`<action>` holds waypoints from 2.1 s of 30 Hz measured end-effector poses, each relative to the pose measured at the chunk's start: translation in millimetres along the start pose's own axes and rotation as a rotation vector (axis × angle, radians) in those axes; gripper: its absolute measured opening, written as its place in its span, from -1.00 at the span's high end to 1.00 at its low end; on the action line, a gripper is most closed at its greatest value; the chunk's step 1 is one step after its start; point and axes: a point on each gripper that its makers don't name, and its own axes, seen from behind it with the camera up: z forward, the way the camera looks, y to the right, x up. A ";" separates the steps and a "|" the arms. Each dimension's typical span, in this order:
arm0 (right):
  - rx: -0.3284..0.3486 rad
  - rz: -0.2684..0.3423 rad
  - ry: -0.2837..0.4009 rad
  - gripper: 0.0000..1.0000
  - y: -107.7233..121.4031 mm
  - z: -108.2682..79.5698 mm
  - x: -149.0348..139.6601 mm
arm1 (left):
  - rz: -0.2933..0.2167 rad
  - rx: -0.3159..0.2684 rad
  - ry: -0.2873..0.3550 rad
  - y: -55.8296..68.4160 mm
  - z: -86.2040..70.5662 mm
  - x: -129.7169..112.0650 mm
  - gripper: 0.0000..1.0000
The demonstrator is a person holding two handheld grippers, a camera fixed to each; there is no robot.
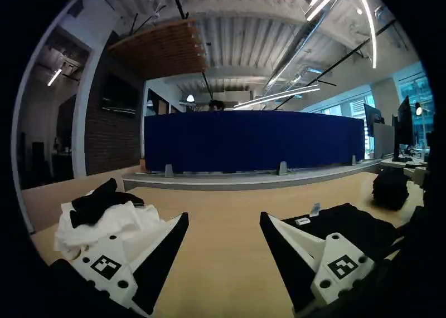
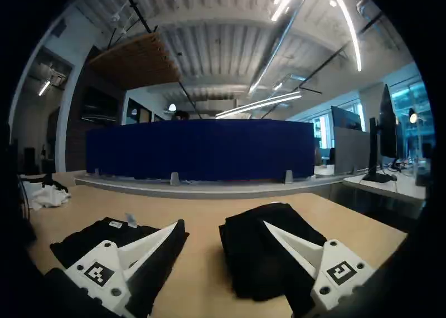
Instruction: Fold towel
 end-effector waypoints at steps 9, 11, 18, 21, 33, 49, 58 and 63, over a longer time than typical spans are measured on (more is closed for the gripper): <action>-0.023 -0.074 -0.009 -0.99 11.7 -0.2 60.8 | -0.019 -0.008 0.014 -4.4 5.4 69.9 -0.89; -0.026 -0.093 -0.001 -0.99 11.3 -1.7 81.8 | -0.022 -0.013 0.019 -2.4 5.0 90.4 -0.89; -0.037 -0.088 0.004 -0.99 11.1 -5.2 141.2 | -0.017 -0.026 0.019 0.2 3.0 146.2 -0.90; -0.042 -0.076 -0.006 -1.00 10.9 -5.2 156.0 | -0.015 -0.026 0.005 -4.0 3.7 155.8 -0.90; -0.018 -0.099 -0.063 -1.00 2.4 -10.4 175.8 | 0.001 -0.113 -0.078 14.9 -1.3 167.7 -0.90; 0.273 -0.210 -0.269 -1.00 -57.1 -27.2 151.2 | 0.154 -0.413 -0.237 72.4 -27.0 150.6 -0.89; 0.419 -0.280 -0.422 -1.00 -83.4 -41.4 118.4 | 0.224 -0.551 -0.335 98.6 -41.6 120.0 -0.90; 0.467 -0.276 -0.490 -1.00 -88.9 -48.2 98.3 | 0.230 -0.593 -0.390 108.7 -47.5 95.3 -0.90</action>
